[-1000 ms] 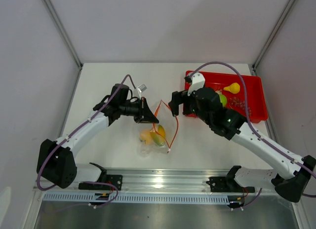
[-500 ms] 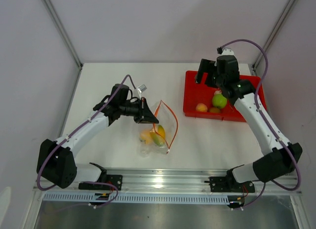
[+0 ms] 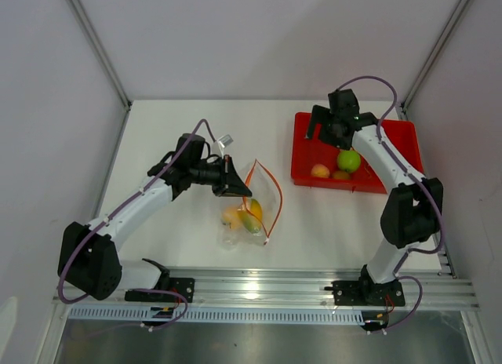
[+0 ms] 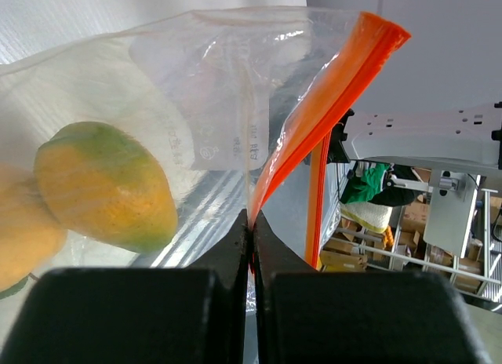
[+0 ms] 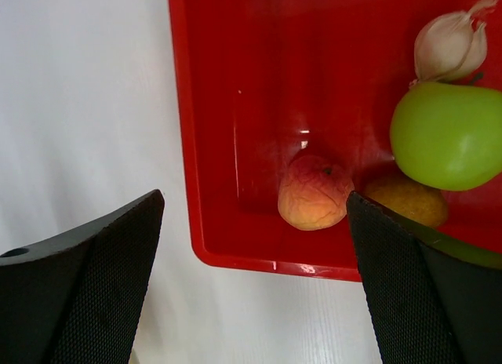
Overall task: Place the food in the zip-top bag and seal the zipper
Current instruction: Pick up the fake fruit from the bin.
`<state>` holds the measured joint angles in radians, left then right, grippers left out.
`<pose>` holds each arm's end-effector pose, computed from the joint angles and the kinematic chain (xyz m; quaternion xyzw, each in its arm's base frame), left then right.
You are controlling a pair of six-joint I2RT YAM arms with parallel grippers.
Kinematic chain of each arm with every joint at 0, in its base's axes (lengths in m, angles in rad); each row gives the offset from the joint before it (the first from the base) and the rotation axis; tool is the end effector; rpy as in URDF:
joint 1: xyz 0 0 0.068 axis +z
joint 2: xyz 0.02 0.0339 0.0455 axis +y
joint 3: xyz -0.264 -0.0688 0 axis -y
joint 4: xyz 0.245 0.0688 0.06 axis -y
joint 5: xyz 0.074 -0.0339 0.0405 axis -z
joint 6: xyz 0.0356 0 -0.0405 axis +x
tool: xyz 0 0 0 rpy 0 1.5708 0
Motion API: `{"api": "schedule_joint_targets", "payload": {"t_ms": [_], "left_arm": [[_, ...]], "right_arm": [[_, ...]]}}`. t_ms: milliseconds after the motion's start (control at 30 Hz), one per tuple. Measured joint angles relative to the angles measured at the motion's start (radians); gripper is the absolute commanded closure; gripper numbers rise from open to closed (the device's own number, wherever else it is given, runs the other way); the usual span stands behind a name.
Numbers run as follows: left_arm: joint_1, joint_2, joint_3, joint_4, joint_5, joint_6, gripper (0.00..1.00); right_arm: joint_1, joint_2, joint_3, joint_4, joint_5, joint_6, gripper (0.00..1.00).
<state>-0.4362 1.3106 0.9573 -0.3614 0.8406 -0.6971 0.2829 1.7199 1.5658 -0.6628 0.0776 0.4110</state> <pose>0.2394 -0.1409 0.2761 0.0599 0.8456 -0.5166 0.1205 0.3709 0.1050 0.3164 0.0737 0.9263 0.0911 0.3582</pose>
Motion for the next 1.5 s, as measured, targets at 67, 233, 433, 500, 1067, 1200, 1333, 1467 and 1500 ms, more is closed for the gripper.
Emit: {"api": "schedule_joint_targets", "payload": {"t_ms": [67, 233, 433, 500, 1067, 1200, 1333, 1467, 1500], "left_arm": [[0.0, -0.006, 0.0, 0.0, -0.001, -0.001, 0.99], [0.0, -0.068, -0.021, -0.008, -0.024, -0.005, 0.99], [-0.002, -0.171, -0.044, -0.029, -0.084, -0.03, 1.0], [-0.006, -0.208, -0.061, -0.032, -0.11, -0.041, 0.99], [-0.038, -0.308, -0.095, -0.115, -0.236, -0.082, 0.99], [-0.038, -0.303, -0.095, -0.115, -0.235, -0.081, 0.99], [-0.038, -0.299, -0.095, -0.113, -0.235, -0.08, 0.99], [-0.038, -0.28, -0.095, -0.11, -0.228, -0.069, 0.99], [-0.038, -0.273, -0.095, -0.108, -0.226, -0.068, 0.99]], "right_arm": [[0.0, 0.037, 0.0, -0.011, -0.001, 0.006, 0.01], [0.0, 0.122, 0.003, -0.041, 0.001, 0.012, 0.01], [0.0, 0.208, 0.003, -0.064, 0.023, 0.011, 0.01], [0.0, 0.228, 0.003, -0.068, 0.037, 0.005, 0.01], [0.011, 0.245, -0.13, -0.034, 0.09, 0.028, 0.01], [0.019, 0.241, -0.166, -0.023, 0.101, 0.029, 0.02], [0.027, 0.22, -0.201, -0.01, 0.112, 0.026, 0.09], [0.03, 0.198, -0.225, 0.006, 0.117, 0.019, 0.37], [0.03, 0.192, -0.23, 0.011, 0.116, 0.015, 0.43]]}}
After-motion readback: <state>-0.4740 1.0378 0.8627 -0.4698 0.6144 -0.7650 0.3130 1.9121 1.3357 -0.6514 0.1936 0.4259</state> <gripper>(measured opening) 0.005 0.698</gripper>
